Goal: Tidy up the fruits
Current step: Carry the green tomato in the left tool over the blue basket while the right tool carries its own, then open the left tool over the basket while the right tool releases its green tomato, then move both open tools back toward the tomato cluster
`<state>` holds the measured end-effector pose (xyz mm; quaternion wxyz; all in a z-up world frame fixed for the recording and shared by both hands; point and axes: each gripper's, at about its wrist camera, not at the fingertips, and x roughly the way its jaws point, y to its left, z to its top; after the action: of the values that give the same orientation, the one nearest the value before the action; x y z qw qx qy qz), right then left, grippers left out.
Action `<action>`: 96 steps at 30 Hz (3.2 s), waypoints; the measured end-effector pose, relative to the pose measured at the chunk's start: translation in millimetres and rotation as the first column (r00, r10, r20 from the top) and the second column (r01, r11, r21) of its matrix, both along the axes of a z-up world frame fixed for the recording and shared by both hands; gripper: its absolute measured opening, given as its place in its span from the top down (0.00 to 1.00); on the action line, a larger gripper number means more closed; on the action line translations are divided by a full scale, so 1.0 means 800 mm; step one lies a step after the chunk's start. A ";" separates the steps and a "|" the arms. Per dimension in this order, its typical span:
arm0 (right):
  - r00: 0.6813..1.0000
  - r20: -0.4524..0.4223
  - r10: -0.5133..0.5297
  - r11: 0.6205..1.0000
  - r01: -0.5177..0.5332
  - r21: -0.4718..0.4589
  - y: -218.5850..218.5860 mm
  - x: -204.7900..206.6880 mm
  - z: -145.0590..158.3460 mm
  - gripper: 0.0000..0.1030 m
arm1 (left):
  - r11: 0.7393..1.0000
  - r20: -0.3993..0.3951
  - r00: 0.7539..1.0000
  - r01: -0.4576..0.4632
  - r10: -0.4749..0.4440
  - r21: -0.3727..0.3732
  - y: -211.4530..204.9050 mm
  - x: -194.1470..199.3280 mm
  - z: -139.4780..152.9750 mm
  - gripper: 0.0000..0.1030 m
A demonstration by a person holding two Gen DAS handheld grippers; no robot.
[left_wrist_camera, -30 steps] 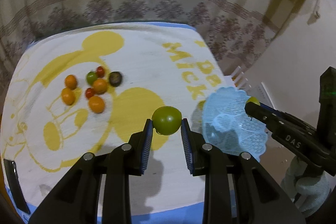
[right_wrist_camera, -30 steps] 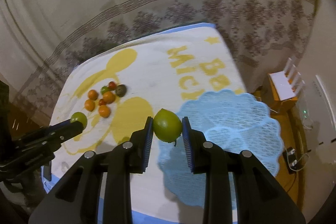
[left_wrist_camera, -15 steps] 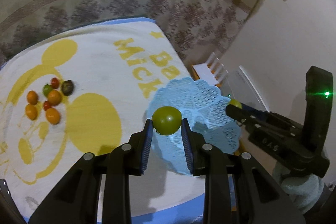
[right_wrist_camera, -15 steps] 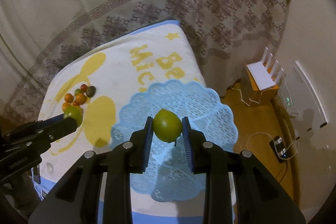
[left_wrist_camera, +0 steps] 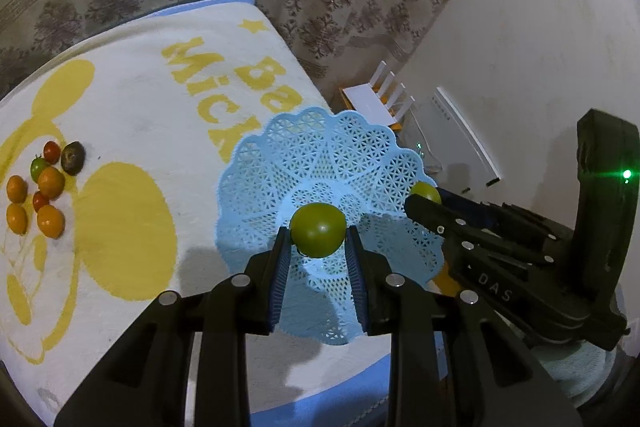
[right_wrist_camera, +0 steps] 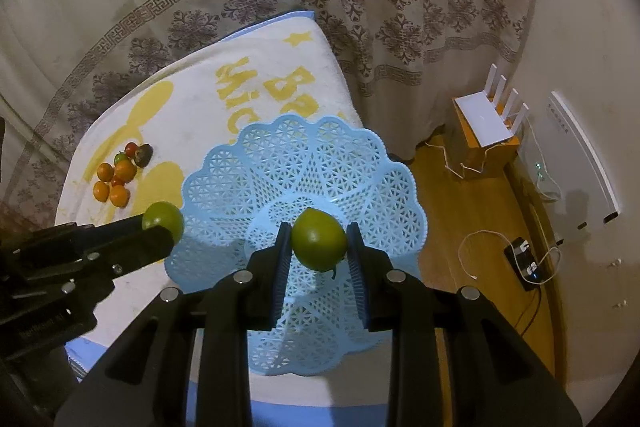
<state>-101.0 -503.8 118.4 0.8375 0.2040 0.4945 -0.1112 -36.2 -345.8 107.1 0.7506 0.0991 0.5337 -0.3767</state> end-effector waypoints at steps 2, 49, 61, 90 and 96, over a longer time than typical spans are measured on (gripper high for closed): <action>1.000 -0.006 -0.004 1.000 0.004 0.003 -0.002 -0.001 -0.002 0.73 | 1.000 -0.009 1.000 0.008 -0.008 0.005 -0.004 -0.001 -0.003 0.73; 1.000 0.000 0.023 0.999 -0.023 0.031 0.030 0.023 0.005 0.49 | 0.990 0.131 0.984 -0.128 0.120 0.052 0.047 0.004 0.031 0.35; 0.994 0.028 0.106 0.994 -0.106 0.032 0.077 0.048 0.013 0.49 | 0.977 0.133 0.971 -0.207 0.199 0.051 0.096 0.015 0.037 0.35; 0.979 0.086 0.184 0.983 -0.181 -0.041 0.196 0.097 0.039 0.29 | 0.857 0.165 0.851 -0.512 0.499 0.047 0.307 0.073 0.050 0.19; 0.974 0.081 0.212 0.977 -0.209 -0.044 0.229 0.115 0.038 0.29 | 0.837 0.160 0.831 -0.545 0.532 0.052 0.347 0.089 0.046 0.19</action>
<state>-9.0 -320.7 148.5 0.8684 0.1400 0.4753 -0.0219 35.2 -68.0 144.2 0.8559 0.0064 0.5038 -0.1161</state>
